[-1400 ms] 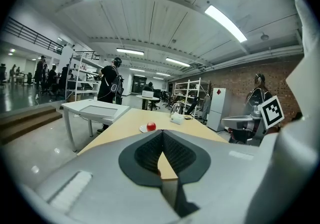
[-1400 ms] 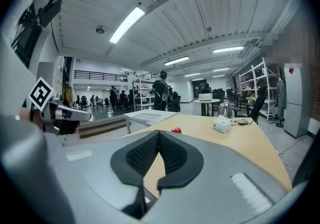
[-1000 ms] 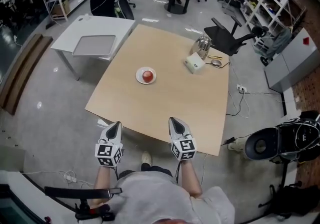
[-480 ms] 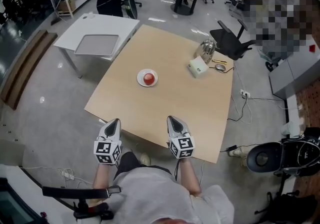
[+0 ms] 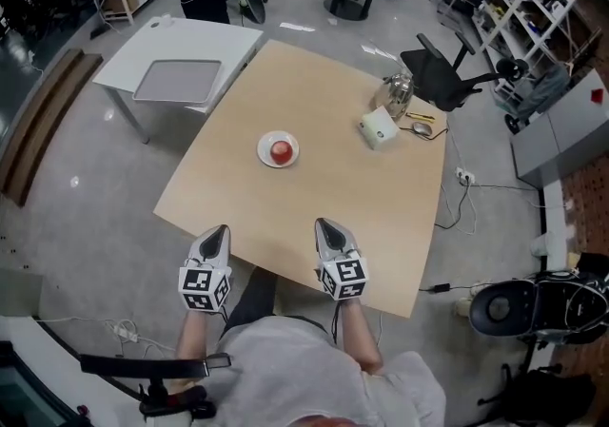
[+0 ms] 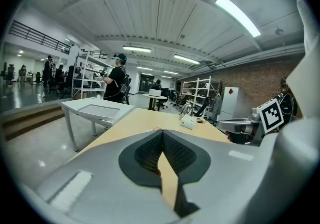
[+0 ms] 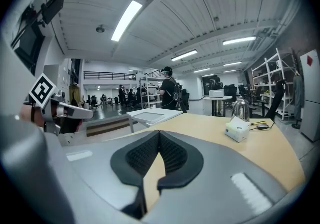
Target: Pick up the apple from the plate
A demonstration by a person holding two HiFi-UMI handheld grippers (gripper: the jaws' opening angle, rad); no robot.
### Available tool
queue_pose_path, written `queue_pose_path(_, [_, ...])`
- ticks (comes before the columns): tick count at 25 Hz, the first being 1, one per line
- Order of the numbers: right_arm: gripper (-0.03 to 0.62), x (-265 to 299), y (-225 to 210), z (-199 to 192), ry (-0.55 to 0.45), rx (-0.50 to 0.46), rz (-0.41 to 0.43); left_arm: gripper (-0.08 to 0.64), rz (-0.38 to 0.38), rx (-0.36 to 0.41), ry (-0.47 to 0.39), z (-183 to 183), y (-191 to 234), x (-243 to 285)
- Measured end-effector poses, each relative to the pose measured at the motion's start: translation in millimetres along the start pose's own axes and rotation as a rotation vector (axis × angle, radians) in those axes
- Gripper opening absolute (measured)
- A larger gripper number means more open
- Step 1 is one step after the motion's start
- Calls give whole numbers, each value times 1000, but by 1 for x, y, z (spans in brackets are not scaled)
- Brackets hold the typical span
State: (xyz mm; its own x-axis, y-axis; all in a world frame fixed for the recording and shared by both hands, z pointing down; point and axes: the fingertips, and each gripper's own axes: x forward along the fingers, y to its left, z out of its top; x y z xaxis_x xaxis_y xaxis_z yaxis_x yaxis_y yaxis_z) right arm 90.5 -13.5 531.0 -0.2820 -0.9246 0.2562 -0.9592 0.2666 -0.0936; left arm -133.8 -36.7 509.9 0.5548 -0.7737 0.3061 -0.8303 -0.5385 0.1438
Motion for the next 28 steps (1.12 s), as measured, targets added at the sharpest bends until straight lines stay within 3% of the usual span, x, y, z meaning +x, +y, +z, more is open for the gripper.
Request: queue_pose_path(28, [8,171,-50,-32,168,-61,59,20,-6,-87,151,-24,66,132])
